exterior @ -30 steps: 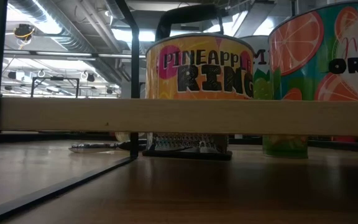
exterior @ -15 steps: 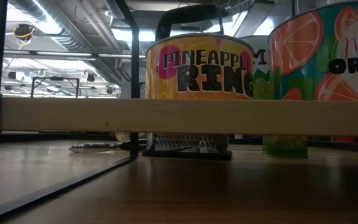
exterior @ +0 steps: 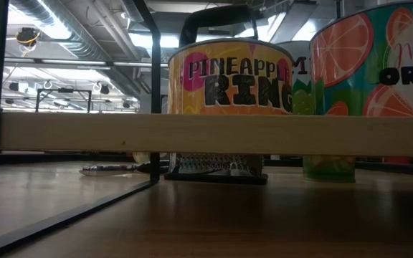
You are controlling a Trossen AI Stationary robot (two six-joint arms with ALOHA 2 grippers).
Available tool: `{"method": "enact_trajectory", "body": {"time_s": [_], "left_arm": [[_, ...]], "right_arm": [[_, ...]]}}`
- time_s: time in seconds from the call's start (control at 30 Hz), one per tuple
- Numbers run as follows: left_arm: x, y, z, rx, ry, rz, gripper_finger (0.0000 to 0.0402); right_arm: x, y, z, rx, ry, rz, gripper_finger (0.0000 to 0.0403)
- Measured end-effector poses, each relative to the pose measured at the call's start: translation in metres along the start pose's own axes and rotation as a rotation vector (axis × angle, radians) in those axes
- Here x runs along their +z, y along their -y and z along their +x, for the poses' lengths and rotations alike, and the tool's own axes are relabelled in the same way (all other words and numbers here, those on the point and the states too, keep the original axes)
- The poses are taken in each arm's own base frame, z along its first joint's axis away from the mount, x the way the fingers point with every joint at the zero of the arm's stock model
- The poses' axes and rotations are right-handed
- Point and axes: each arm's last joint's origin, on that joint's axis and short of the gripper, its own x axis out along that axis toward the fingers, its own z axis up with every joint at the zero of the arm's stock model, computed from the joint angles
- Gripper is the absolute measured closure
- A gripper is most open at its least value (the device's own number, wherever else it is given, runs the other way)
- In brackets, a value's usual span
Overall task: Pick and place cans onto a shelf
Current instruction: Put the canned pineapple on the shelf
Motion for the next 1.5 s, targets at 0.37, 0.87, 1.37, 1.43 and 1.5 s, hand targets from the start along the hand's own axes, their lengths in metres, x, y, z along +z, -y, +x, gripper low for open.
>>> {"method": "enact_trajectory", "body": {"time_s": [0.37,0.87,1.37,1.43,1.5], "left_arm": [[-0.001,-0.003,0.000,0.098,-0.041,0.001,0.0343],[0.003,-0.007,0.000,0.171,-0.027,0.005,0.0338],[0.003,-0.007,0.000,0.176,-0.026,0.003,0.0338],[0.003,-0.007,0.000,0.176,-0.025,0.003,0.0338],[0.003,-0.007,0.000,0.176,-0.025,0.003,0.0338]], "right_arm": [[0.000,-0.001,-0.017,-0.001,-0.029,0.008,0.0403],[-0.008,-0.006,-0.029,0.049,-0.121,0.097,0.0403],[-0.012,-0.008,-0.055,0.044,-0.174,0.168,0.0403],[-0.014,-0.009,-0.062,0.031,-0.199,0.198,0.0403],[-0.017,-0.009,-0.068,-0.006,-0.236,0.240,0.0403]]}}
